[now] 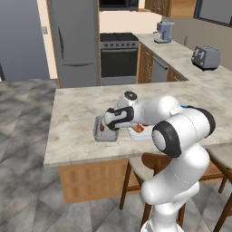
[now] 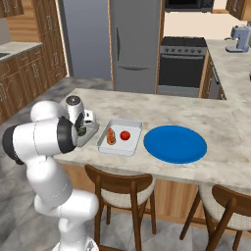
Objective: Place one cooked food and one vegetable from the large plate to each tupperware container.
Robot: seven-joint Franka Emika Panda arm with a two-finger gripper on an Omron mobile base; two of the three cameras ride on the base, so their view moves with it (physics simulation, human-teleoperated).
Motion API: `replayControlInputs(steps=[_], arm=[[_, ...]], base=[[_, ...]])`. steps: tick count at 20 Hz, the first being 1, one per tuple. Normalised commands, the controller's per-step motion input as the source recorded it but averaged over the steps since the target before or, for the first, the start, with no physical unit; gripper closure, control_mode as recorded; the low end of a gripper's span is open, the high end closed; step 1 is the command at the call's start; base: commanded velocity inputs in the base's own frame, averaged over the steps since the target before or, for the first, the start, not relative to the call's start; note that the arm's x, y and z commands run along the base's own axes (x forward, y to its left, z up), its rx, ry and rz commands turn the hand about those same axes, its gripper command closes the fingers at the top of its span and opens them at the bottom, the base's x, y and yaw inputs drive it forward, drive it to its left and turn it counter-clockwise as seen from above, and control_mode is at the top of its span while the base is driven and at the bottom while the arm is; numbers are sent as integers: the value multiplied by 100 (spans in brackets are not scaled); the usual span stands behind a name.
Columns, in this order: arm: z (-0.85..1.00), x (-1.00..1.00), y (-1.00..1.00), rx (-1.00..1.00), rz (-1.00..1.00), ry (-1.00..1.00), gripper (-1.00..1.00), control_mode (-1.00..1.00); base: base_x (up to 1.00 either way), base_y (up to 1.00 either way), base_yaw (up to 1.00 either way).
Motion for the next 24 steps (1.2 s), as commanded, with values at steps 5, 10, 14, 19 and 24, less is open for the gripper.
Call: replayControlInputs(steps=[5,10,14,19,24], arm=[[-38,4,17,-3,0,0,100,-100],[-25,2,33,-6,0,0,100,-100],[-31,4,25,-4,0,0,-100,-100],[-5,2,5,-1,0,0,-100,-100],[6,3,0,0,0,0,-100,-100]], base=[[0,0,0],[0,0,0],[0,0,0],[0,0,0],[0,0,0]])
